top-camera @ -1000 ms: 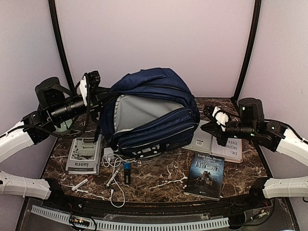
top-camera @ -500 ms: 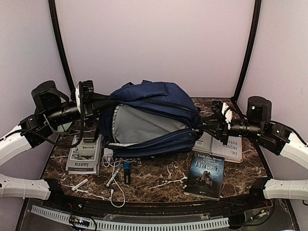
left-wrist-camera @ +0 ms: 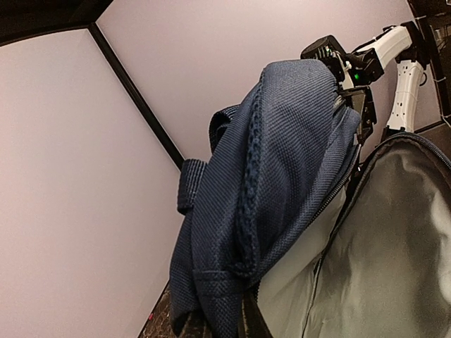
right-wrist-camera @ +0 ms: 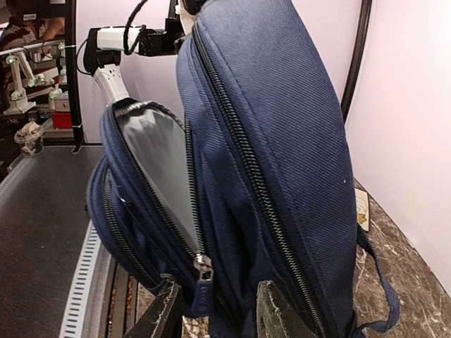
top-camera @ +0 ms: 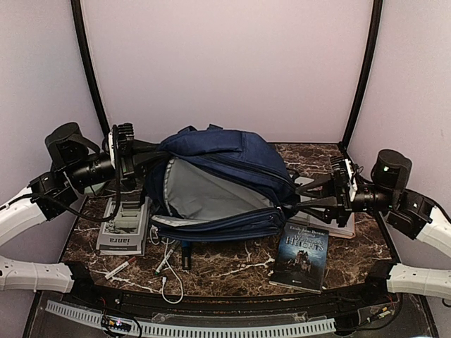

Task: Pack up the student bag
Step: Adjust the second largest pocket of the student bag.

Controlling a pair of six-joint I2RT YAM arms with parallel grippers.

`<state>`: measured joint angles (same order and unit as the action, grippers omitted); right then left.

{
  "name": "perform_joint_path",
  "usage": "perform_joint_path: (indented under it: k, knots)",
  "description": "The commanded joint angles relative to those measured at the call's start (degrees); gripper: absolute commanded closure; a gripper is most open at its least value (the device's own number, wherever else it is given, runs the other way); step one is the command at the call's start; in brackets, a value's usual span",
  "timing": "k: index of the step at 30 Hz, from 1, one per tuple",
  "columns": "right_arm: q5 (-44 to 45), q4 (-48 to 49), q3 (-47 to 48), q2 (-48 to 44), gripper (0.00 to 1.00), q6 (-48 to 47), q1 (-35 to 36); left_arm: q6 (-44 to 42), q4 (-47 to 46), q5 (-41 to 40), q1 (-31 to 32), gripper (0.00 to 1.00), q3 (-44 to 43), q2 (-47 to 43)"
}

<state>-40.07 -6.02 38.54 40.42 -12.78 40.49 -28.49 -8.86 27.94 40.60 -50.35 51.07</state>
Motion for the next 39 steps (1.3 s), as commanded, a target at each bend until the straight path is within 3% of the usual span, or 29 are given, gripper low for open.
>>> perform_joint_path:
  k: [1, 11, 15, 17, 22, 25, 31, 35, 39]
  knots:
    - [-3.2, 5.7, -1.9, -2.0, 0.63, 9.0, 1.4, 1.1, -6.4, -2.4, -0.4, 1.00, 0.3, -2.7]
    - [11.0, 5.5, -3.4, 3.2, 0.56, 13.6, 7.7, 0.7, -6.1, -2.4, -0.4, 1.00, 0.1, -2.5]
    - [11.4, 5.9, -2.5, 7.3, 0.55, 13.3, 8.3, 0.9, -6.4, -2.0, -0.4, 1.00, 0.3, -2.3]
    - [11.3, 5.9, -2.0, 9.2, 0.59, 12.9, 8.9, 0.9, -6.5, -2.1, -0.4, 1.00, 0.5, -2.4]
    - [11.8, 6.8, -2.2, 9.0, 0.87, 11.9, 9.4, 0.8, -6.5, -1.9, -0.4, 1.00, 0.6, -2.4]
    - [11.9, 8.0, -3.5, 6.5, 0.88, 11.4, 9.5, 0.6, -6.3, -1.9, -0.4, 1.00, 0.8, -2.5]
    - [13.3, 5.9, -3.6, 2.8, 0.75, 10.7, 9.5, 0.5, -6.2, -1.9, -0.4, 1.00, 1.2, -2.8]
    - [13.9, 3.3, -2.6, 2.7, 0.76, 9.2, 9.5, 0.2, -6.3, -2.1, -0.3, 1.00, 1.2, -2.8]
    - [13.7, 1.6, -1.7, 3.5, 0.83, 8.3, 9.5, 0.1, -6.2, -2.1, -0.4, 1.00, 1.0, -2.8]
